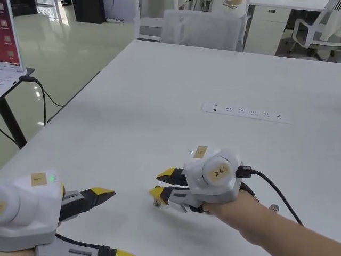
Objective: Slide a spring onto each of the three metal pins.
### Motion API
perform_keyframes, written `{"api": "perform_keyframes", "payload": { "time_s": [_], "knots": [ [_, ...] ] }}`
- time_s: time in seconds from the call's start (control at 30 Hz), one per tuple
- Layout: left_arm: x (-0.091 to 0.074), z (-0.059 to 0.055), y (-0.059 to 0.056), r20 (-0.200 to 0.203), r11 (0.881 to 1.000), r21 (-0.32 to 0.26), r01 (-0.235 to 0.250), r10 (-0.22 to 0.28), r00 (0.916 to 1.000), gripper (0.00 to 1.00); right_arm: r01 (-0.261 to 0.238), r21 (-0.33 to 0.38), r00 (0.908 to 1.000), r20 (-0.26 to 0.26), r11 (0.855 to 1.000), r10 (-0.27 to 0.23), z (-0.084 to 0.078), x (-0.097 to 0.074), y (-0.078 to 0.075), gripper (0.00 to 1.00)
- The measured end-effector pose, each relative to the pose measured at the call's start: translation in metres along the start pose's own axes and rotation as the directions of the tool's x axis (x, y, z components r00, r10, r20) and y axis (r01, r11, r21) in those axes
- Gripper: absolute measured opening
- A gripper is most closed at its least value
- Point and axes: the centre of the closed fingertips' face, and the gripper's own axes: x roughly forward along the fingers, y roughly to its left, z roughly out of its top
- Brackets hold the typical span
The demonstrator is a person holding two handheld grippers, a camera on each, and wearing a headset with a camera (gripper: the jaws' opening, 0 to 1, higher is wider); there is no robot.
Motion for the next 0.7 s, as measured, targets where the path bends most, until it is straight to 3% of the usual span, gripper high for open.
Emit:
{"api": "perform_keyframes", "payload": {
  "time_s": [0.37, 0.7],
  "knots": [
    [0.009, 0.02, 0.004, 0.026, 1.0, 0.023, -0.012, 0.012, 0.9996, 0.9, 0.033, 0.025, 0.9989, 0.033, 0.999, -0.034, 0.008, -0.029, -0.006, 0.2],
    [0.018, 0.031, 0.003, 0.025, 0.998, 0.057, -0.026, 0.024, 0.9994, 0.9, 0.053, 0.063, 0.9958, 0.071, 0.997, -0.058, 0.004, -0.065, -0.007, 0.37]
  ]
}}
